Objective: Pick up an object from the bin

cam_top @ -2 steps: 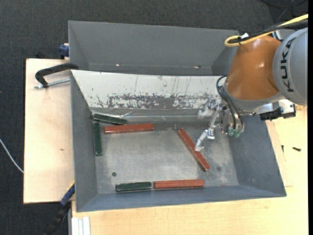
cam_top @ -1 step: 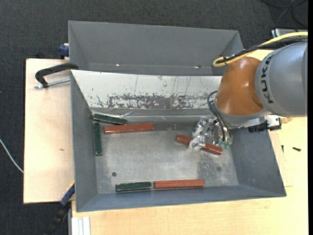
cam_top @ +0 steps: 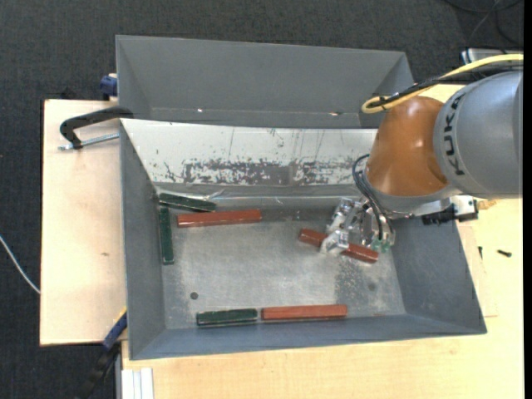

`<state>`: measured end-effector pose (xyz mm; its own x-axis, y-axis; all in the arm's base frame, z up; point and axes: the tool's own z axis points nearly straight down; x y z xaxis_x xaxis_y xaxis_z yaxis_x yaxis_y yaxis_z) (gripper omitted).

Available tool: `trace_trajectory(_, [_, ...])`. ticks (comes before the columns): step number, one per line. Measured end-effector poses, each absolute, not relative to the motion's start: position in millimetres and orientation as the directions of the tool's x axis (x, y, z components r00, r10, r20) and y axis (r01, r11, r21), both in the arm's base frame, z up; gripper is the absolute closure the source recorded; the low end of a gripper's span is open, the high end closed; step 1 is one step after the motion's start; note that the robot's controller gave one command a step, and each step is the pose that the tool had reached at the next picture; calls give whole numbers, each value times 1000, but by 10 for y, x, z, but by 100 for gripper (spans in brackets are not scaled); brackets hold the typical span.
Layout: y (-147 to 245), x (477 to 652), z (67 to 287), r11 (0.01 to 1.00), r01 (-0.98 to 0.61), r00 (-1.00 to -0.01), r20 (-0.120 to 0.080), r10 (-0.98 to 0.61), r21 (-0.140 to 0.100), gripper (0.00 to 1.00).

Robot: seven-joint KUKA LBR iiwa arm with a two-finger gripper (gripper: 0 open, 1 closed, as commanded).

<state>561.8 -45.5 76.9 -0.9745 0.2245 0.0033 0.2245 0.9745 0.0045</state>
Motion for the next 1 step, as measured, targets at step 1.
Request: trace_trajectory(1, [-310, 5610, 2266, 978, 208, -978, -8, 208, 3, 100])
